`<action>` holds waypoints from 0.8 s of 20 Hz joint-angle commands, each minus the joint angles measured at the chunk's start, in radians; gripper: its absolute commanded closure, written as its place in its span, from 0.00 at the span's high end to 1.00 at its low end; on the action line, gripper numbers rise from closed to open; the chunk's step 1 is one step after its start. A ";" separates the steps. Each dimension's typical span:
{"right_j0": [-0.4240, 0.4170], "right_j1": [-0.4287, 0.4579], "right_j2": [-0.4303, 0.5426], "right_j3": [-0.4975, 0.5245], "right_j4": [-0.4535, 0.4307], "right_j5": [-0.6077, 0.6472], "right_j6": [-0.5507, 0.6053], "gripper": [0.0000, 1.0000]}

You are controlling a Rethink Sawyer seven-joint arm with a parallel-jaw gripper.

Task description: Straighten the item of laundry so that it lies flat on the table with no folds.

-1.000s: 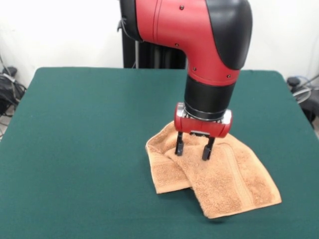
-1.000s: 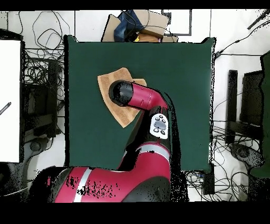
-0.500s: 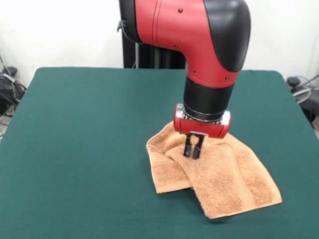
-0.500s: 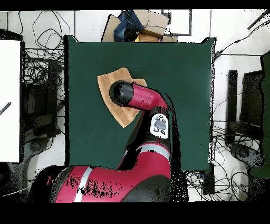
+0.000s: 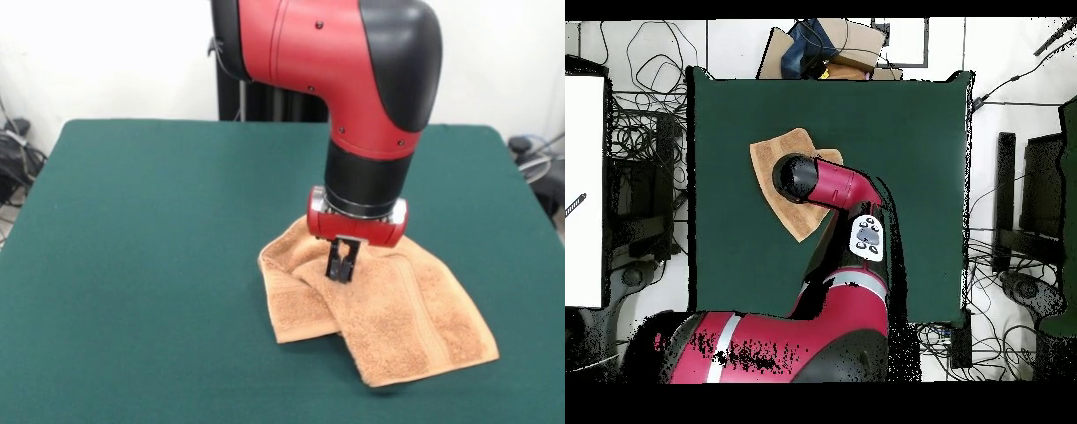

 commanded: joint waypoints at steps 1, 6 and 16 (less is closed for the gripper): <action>-0.010 0.045 0.045 0.083 0.007 -0.057 0.215 0.00; -0.003 0.024 0.042 0.098 0.015 -0.039 0.226 0.00; -0.005 -0.012 0.042 0.127 0.008 -0.037 0.217 0.00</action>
